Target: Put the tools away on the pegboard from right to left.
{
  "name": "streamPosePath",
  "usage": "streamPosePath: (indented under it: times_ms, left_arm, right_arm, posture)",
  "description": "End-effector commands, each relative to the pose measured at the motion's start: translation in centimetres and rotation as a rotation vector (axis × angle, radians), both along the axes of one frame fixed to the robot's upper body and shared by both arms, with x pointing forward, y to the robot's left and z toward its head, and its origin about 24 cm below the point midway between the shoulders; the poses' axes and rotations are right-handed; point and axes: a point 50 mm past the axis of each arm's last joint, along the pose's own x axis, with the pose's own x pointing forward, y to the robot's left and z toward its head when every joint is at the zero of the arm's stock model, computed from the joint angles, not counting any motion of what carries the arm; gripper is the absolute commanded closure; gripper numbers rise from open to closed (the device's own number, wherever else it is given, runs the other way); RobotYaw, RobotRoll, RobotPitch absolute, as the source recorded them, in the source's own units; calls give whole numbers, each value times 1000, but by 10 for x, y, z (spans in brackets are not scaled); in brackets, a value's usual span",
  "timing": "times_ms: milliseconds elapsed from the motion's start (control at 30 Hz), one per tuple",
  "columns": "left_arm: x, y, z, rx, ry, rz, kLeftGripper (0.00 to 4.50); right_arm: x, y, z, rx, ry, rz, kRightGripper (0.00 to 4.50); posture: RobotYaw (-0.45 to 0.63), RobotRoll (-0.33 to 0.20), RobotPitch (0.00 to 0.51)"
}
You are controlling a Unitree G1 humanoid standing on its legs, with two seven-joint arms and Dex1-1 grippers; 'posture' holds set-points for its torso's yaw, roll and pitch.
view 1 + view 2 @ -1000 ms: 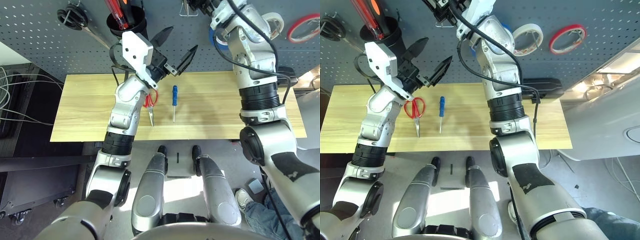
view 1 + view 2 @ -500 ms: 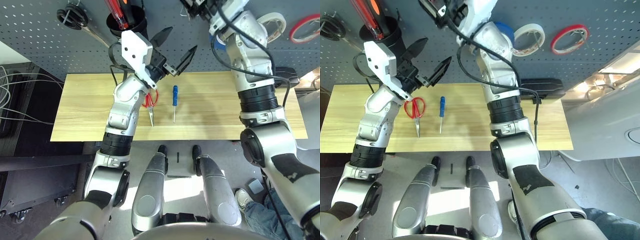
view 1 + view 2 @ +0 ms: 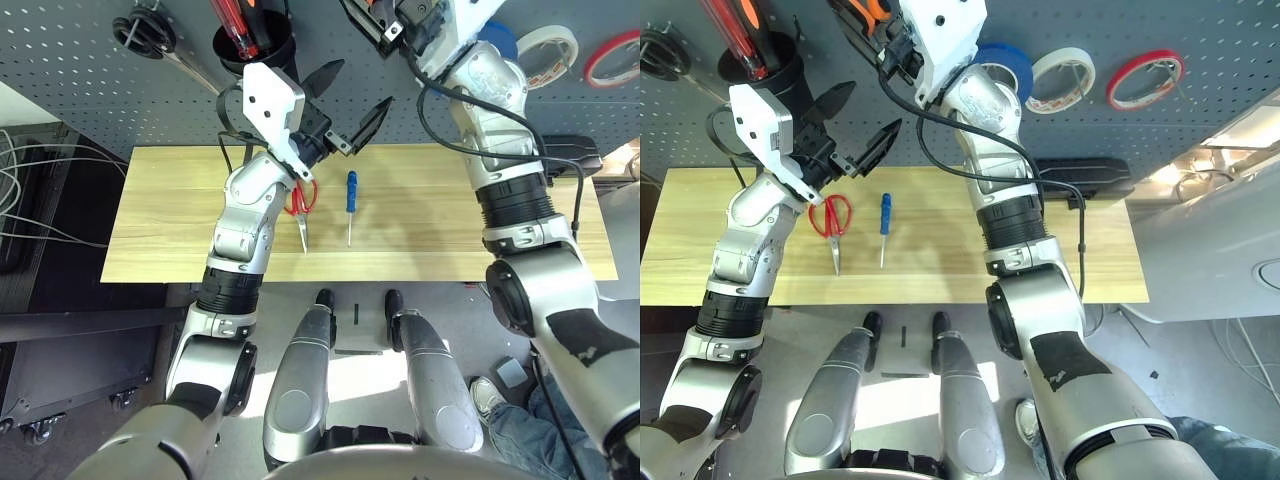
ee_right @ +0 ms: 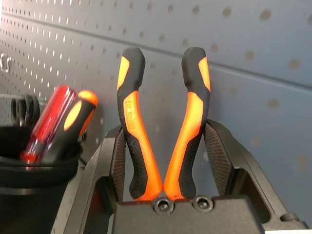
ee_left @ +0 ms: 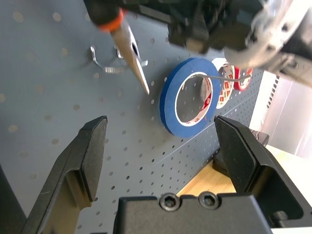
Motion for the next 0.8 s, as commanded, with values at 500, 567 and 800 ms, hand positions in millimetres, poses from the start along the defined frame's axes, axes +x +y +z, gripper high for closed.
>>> streamPosePath:
  times_ms: [500, 567, 800]
  left_arm:
    - [-4, 1, -6, 7, 16, -4, 0]
    - [-4, 2, -6, 8, 16, -2, 0]
    - [-4, 2, -7, 8, 18, 4, 0]
  right_arm:
    - [-19, 11, 37, 79, -104, 89, 1809]
    - [-20, 11, 39, 79, -117, 90, 1809]
    - [-10, 9, 25, 19, -143, 41, 1809]
  posture:
    - [158, 0, 477]
    - [159, 0, 478]
    - [166, 0, 486]
